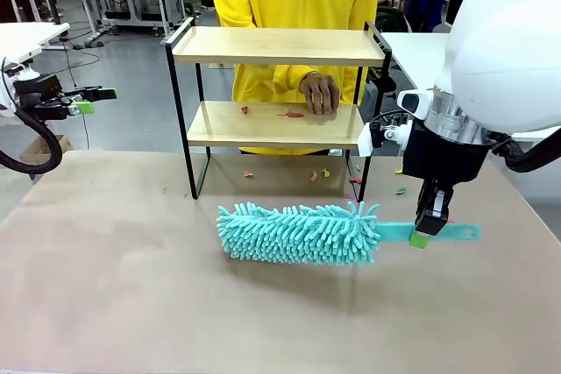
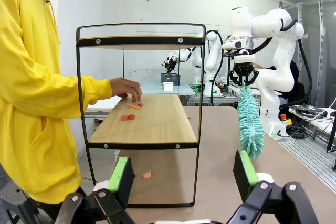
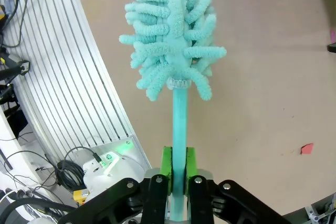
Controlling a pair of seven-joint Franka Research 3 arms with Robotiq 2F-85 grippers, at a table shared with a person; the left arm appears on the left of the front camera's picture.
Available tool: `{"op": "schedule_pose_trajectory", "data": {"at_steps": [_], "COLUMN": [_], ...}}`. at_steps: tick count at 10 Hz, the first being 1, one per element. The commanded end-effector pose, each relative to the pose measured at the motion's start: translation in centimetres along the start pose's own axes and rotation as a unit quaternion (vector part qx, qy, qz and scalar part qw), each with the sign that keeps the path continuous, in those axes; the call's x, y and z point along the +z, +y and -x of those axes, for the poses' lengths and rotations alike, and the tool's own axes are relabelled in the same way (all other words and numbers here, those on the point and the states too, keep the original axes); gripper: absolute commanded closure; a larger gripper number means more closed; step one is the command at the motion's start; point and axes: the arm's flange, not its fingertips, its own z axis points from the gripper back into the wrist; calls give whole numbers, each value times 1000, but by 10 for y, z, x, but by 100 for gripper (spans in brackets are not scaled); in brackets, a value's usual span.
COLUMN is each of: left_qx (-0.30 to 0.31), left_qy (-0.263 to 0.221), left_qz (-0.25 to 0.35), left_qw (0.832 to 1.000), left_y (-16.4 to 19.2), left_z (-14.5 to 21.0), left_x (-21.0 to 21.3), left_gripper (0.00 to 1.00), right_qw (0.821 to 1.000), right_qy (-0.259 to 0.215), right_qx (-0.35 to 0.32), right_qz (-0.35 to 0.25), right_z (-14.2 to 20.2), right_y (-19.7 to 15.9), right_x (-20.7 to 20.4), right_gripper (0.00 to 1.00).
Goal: Clean the shelf.
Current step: Clean the specific section of the Shelf indicated by the human with the Duster.
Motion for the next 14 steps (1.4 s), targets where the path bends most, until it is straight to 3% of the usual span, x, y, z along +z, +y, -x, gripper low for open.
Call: {"op": "schedule_pose_trajectory", "data": {"at_steps": [1,14], "left_qx": [-7,-7], "left_qy": [3,3], "left_qz": [3,3], "left_qw": [1000,1000], "left_y": [-3,-3], "left_z": [-1,-1], "left_x": [-1,-1], "left_gripper": [0,0], "right_qw": [1000,1000], "right_qy": [6,6], "right_qx": [-5,-5], "right_qz": [6,6], "right_z": [-4,-4], "right_y": [0,0], "right_x": [4,4], "right_gripper": [87,87]}}
